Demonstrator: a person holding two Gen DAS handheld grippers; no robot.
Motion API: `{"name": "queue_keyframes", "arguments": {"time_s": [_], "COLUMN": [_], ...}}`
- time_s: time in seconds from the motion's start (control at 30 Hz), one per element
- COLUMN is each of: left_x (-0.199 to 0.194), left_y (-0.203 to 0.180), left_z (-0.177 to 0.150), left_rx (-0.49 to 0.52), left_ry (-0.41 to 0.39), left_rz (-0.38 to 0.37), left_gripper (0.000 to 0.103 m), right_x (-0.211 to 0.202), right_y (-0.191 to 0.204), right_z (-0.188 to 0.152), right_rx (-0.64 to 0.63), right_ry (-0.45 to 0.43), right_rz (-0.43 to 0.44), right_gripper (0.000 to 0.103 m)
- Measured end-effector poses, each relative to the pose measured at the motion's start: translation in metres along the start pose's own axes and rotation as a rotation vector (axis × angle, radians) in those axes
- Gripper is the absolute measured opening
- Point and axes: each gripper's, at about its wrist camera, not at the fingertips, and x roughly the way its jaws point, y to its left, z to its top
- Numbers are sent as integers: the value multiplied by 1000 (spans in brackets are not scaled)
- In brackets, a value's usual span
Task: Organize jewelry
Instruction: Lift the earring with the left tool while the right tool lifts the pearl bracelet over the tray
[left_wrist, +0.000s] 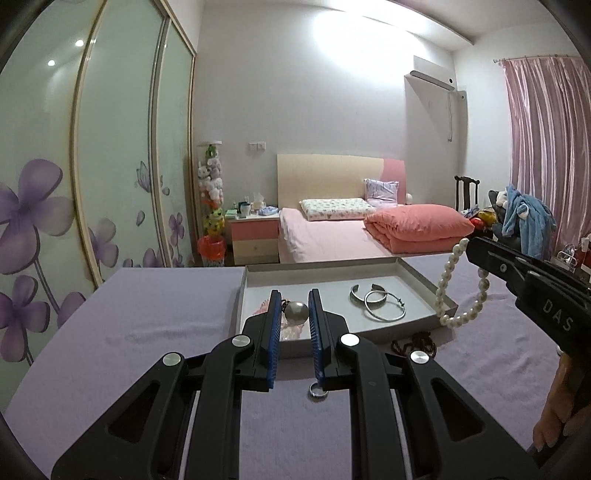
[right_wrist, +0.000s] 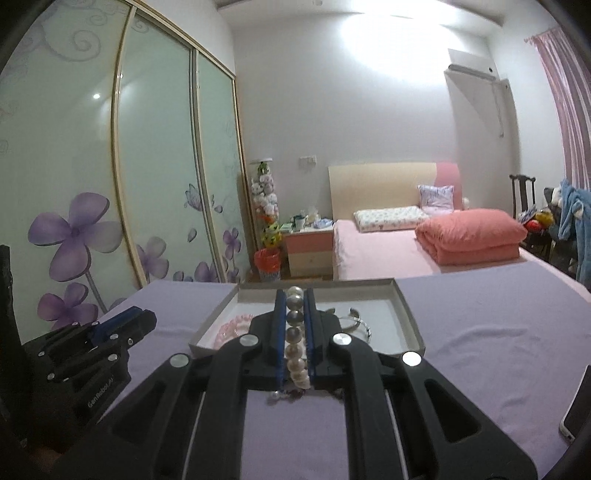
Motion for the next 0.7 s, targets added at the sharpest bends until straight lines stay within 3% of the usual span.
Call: {"name": "queue_keyframes", "arguments": {"time_s": [0.7], "left_x": [24], "left_y": [-2], "left_z": [22], "left_rx": [-17], "left_ry": [-65], "left_rz": [16], "left_gripper": [16], "right_x": [23], "right_y": [4], "right_z": [22], "right_rx": [-38], "right_ry": [-126], "right_rz": [-98], "right_gripper": [10]}}
